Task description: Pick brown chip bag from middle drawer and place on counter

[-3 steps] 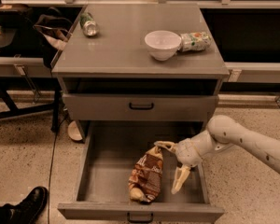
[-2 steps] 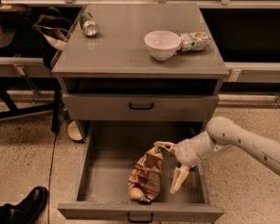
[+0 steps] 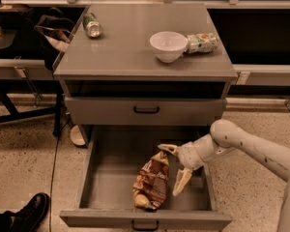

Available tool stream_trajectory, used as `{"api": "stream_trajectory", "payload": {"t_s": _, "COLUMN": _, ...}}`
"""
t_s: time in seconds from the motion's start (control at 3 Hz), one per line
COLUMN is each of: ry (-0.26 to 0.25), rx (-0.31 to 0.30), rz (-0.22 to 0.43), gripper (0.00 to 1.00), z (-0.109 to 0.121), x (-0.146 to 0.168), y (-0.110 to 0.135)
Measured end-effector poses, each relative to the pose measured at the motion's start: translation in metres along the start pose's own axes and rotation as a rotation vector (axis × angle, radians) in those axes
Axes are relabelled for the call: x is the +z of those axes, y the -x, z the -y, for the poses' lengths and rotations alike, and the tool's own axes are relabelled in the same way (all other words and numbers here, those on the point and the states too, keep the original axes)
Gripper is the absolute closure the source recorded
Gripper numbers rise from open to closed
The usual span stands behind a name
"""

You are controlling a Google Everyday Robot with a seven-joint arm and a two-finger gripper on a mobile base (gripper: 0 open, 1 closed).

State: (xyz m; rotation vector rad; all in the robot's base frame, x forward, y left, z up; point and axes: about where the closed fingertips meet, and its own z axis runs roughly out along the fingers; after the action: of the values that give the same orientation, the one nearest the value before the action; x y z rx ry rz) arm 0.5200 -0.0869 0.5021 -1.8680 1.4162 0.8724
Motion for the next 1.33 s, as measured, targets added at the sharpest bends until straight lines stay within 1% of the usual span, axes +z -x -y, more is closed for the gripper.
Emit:
{"api": "stream_trajectory", "payload": {"t_s": 0.67, "ry": 0.003, "rx": 0.066, "rz": 0.000, "gripper": 0.00, "z": 0.007, "x": 0.021, "y": -0.025}}
{"api": "stream_trajectory", "payload": {"t_s": 1.33, "ry": 0.021, "rx": 0.133, "rz": 0.007, "gripper": 0.00, "z": -0.002, "x": 0.043, "y": -0.041}}
